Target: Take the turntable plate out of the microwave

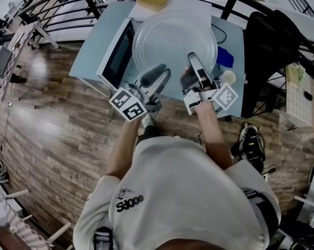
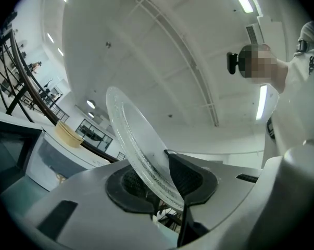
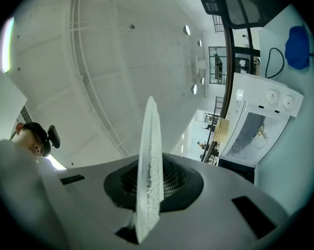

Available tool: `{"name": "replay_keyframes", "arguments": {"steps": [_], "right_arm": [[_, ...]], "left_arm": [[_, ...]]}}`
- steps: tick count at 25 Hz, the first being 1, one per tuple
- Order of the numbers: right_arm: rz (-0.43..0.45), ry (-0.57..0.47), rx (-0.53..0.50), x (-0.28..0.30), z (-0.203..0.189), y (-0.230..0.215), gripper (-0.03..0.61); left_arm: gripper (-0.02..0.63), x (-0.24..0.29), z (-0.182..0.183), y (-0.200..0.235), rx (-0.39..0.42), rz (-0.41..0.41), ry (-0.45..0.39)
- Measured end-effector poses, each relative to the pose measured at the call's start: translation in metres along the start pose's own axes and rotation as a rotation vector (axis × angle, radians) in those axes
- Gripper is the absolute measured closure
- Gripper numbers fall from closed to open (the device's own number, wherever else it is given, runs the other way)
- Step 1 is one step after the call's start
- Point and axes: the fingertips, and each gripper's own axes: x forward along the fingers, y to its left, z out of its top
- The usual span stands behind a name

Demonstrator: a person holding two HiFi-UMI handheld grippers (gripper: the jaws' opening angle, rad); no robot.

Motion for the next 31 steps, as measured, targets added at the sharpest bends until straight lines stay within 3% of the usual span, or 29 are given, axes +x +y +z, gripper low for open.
{"name": "replay_keyframes", "arguments": {"steps": [31], "right_arm": [[-0.062, 0.003, 0.053, 0.003, -0.002, -0.039, 0.551]], "left_arm": [[0.497, 0.002, -0.02, 0.027, -0.039, 0.063, 0.038]]}}
